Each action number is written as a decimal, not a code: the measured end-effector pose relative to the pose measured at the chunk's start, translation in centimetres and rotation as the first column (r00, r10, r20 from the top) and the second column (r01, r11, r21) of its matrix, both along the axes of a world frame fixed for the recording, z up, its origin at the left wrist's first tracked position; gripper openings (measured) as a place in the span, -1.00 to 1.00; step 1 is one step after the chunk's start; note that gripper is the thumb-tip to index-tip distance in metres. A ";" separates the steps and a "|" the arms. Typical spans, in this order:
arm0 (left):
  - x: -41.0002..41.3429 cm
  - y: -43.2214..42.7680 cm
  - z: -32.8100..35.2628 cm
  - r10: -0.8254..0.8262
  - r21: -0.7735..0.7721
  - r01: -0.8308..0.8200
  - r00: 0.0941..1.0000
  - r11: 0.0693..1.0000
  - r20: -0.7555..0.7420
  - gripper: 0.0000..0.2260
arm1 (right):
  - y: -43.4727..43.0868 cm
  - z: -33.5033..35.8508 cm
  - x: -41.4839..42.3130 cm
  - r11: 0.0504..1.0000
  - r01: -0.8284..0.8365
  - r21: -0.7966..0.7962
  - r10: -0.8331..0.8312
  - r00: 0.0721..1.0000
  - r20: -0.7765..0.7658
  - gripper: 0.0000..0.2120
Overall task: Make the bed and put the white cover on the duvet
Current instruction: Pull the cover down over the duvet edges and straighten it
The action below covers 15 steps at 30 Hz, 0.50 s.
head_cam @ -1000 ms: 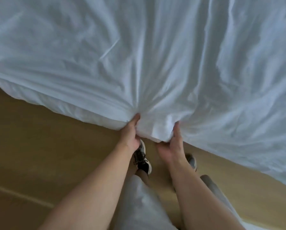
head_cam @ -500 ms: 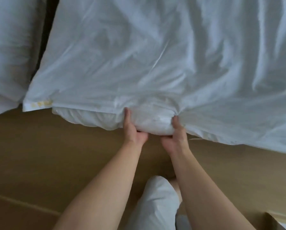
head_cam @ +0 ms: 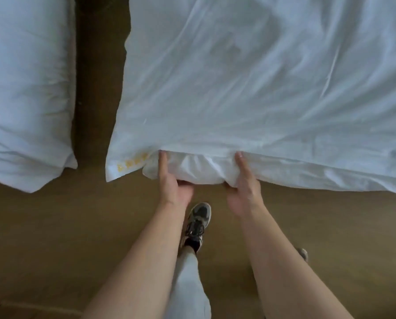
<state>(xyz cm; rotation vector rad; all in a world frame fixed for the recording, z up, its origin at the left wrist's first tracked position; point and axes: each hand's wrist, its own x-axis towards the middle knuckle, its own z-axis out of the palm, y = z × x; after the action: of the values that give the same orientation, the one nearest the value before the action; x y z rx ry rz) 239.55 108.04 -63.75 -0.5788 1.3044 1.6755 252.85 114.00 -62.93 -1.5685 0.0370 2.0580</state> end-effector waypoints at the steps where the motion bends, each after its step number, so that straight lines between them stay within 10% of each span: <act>1: -2.7 -0.6 0.2 -0.018 0.017 0.019 0.999 1.000 -0.034 -0.58 | -0.9 -0.2 -2.3 1.000 -0.025 -0.003 0.025 0.999 -0.029 -0.23; 5: -6.6 -3.6 -1.7 -0.189 -0.042 0.194 0.975 0.980 0.116 -0.50 | -4.9 0.4 -12.3 0.994 0.086 -0.065 -0.096 0.979 -0.180 -0.27; 8: -9.4 -6.9 -1.8 -0.336 0.071 0.329 0.928 0.942 0.164 -0.42 | -6.7 -0.5 -15.7 0.982 0.144 -0.121 -0.137 0.988 0.065 -0.58; 12: -19.1 -8.9 0.3 -0.447 0.215 0.418 0.889 0.882 0.105 -0.28 | -8.5 -3.0 -15.5 0.971 0.217 -0.106 -0.181 0.944 0.275 -0.52; 15: -23.6 -5.1 0.9 -0.653 0.010 0.654 0.756 0.757 -0.046 -0.38 | -9.0 -2.9 -17.2 0.955 0.274 -0.115 -0.240 0.939 0.246 -0.56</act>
<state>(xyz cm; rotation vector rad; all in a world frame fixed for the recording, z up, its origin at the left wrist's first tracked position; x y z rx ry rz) 215.95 102.95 -62.86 -0.0373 1.3094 1.1099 235.63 105.01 -65.83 -1.7781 0.3007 1.6948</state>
